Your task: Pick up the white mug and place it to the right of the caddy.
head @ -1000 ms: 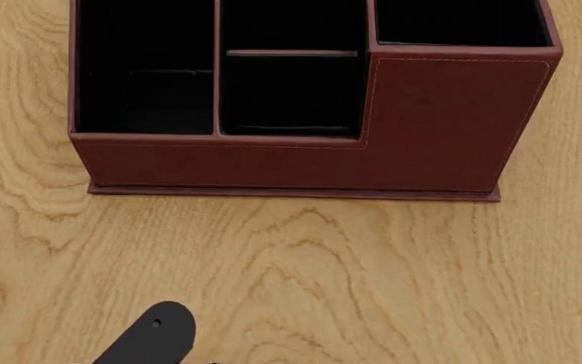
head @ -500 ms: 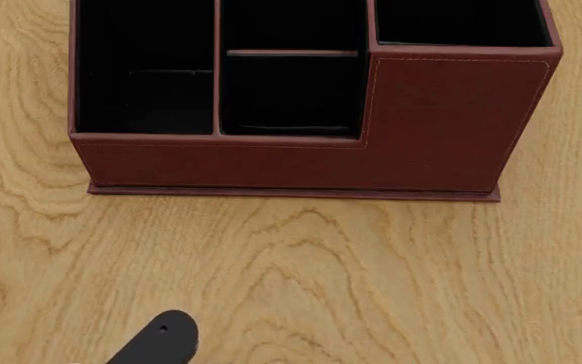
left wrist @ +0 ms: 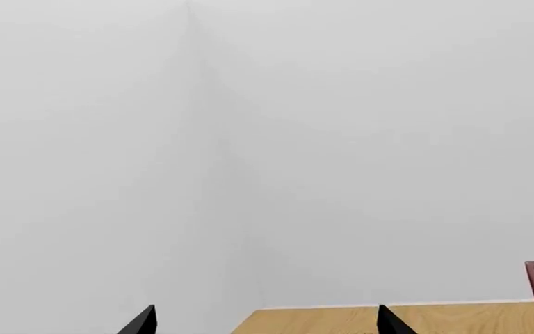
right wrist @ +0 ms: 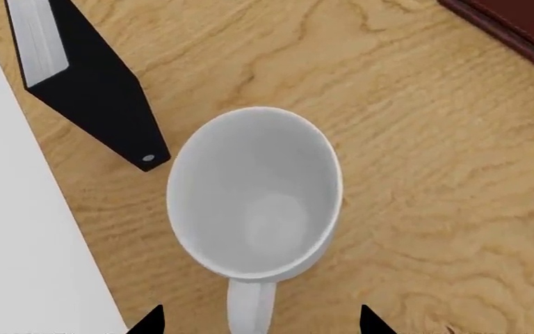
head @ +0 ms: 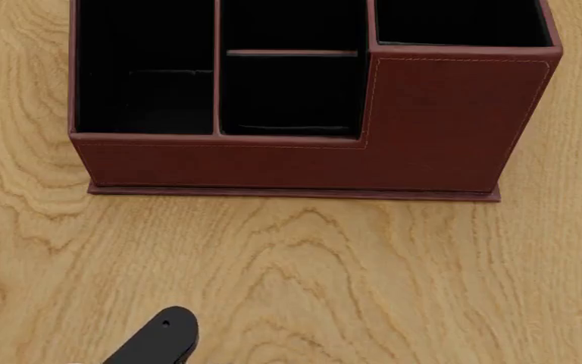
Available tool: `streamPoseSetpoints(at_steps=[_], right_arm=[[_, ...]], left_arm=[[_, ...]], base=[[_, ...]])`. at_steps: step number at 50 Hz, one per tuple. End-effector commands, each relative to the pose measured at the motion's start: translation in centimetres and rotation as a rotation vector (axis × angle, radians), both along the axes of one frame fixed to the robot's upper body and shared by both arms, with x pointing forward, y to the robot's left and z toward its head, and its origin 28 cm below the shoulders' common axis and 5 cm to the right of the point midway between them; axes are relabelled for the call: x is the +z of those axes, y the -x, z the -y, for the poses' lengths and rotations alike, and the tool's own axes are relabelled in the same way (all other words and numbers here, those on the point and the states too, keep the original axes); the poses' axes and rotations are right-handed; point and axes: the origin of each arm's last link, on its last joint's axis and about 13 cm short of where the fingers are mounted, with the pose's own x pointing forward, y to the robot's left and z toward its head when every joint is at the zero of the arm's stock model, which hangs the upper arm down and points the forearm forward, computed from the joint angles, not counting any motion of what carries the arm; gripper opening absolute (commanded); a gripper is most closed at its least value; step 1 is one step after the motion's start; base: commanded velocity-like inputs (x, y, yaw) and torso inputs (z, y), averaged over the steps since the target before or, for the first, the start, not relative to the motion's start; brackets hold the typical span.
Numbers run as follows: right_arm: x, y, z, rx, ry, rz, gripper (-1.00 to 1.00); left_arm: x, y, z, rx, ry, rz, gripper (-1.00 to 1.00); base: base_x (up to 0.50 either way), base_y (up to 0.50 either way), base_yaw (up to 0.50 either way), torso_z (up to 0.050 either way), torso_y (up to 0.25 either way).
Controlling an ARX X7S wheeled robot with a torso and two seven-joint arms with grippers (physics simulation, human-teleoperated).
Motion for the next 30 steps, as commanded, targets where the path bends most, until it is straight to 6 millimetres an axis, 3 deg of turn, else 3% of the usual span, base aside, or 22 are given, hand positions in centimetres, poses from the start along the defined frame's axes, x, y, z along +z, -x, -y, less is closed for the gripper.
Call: streamPoseSetpoints(at_steps=[1, 30], right_arm=[[-0.3, -0.3, -0.1, 0.0, 0.006, -0.014, 1.0], [-1.4, -1.2, -0.4, -0.007, 0.021, -0.048, 1.0]], left_arm=[[0.0, 0.1, 0.0, 0.001, -0.001, 0.0, 1.0], [-0.1, -0.1, 0.2, -0.008, -0.001, -0.002, 1.0]], base=[[0.0, 0.0, 0.0, 0.0, 0.0], [0.0, 0.0, 0.0, 0.0, 0.0]])
